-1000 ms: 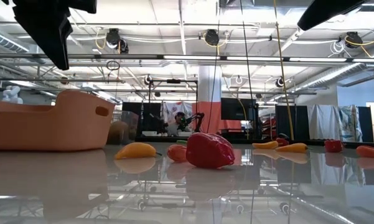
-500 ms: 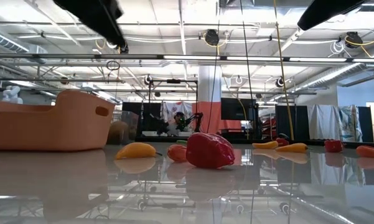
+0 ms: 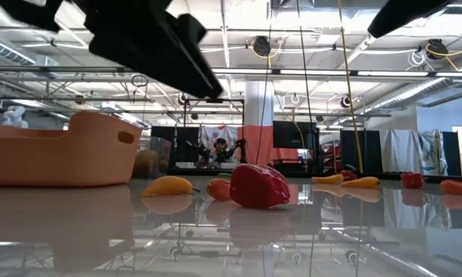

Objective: Sort produce into baskets
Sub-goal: Put the orange chili pepper into the orange bin

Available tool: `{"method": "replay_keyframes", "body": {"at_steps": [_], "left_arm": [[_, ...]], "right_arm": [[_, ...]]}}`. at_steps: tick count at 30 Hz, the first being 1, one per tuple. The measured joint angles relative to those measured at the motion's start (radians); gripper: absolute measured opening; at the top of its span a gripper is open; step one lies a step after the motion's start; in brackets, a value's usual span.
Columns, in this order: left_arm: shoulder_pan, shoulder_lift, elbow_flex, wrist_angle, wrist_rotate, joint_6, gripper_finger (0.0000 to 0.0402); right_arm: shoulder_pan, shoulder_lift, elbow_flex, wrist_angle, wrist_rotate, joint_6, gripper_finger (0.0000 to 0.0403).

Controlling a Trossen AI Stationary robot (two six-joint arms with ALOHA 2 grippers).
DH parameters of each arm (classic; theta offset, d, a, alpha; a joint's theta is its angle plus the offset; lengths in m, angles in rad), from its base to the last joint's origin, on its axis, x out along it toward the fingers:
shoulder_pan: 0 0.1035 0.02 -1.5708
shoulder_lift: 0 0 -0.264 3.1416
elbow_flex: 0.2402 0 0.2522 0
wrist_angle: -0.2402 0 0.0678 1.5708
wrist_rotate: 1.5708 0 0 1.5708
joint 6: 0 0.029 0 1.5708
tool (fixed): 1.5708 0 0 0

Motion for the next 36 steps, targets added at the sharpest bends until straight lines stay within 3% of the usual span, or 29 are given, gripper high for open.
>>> {"method": "replay_keyframes", "body": {"at_steps": [6,11,17,26,36], "left_arm": [[-0.002,0.068,0.0,0.121,0.022,0.016,0.0141],[0.042,0.083,0.0,0.146,-0.104,-0.432,0.0141],[0.081,0.084,0.0,0.137,-0.004,-0.653,0.0141],[0.095,0.141,0.0,0.113,-0.007,-0.767,0.0141],[0.098,0.166,0.0,0.069,0.002,-0.775,0.0141]], "right_arm": [[0.0,0.0,0.0,0.0,0.0,0.0,0.0],[0.0,0.0,0.0,0.0,0.0,0.0,0.0],[0.0,0.0,0.0,0.001,0.0,0.0,0.0],[0.0,0.0,0.0,0.001,0.0,0.0,0.0],[0.0,0.0,0.0,0.001,0.0,0.0,0.0]]}}
